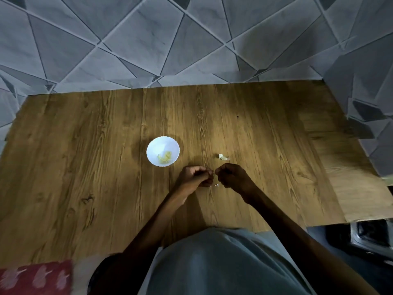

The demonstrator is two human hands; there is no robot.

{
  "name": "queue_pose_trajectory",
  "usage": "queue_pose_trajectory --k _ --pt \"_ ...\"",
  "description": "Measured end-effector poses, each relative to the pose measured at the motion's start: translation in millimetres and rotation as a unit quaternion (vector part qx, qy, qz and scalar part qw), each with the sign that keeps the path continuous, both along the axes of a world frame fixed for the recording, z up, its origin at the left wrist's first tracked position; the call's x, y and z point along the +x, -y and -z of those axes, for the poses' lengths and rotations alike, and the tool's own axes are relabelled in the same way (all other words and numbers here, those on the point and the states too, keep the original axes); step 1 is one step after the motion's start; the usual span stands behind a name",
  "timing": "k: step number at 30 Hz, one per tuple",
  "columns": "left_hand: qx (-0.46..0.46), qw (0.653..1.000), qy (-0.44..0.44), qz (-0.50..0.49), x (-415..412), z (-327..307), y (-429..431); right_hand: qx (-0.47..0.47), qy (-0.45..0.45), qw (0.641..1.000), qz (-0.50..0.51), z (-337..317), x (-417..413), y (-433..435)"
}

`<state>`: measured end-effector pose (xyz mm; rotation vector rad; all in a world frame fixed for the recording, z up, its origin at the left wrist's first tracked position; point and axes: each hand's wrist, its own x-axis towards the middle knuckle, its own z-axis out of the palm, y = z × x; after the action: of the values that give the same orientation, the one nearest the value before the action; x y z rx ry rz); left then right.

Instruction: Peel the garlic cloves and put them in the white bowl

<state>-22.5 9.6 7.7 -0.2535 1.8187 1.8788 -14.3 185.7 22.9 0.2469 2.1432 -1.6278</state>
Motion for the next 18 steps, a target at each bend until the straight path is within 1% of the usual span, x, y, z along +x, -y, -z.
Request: queue_pose_trajectory --k 3,5,7,9,13,16,18 --pt "-0.011 1.0 -0.008 0.001 0.2 -1.6 -1.4 0.137 -0.108 0.984 -0.028 1.9 -1.1 2.9" --pt "-0.036 0.999 -0.028 0.011 0.3 -3.2 -1.7 0.183 -0.161 0.969 -0.048 5.6 -2.2 3.4" --pt "-0.066 0.997 -0.046 0.022 0.0 -3.1 -2.0 0.212 -0.192 0.956 -0.065 8.8 -2.8 3.4" --pt "-0.087 0.994 -0.055 0.035 -0.7 -1.7 -2.4 0.222 -0.207 0.95 -0.075 8.6 -2.9 3.8" --pt "-0.134 0.986 -0.087 0.055 -2.2 -2.4 -4.8 0.215 -0.211 0.949 -0.087 6.5 -2.8 4.4" --pt "-0.146 0.982 -0.101 0.062 -2.3 -5.8 -6.4 0.199 -0.206 0.954 -0.088 7.6 -4.2 2.4" --pt "-0.14 0.983 -0.1 0.058 -2.2 -5.5 -6.9 0.178 -0.188 0.962 -0.085 5.5 -4.2 1.4"
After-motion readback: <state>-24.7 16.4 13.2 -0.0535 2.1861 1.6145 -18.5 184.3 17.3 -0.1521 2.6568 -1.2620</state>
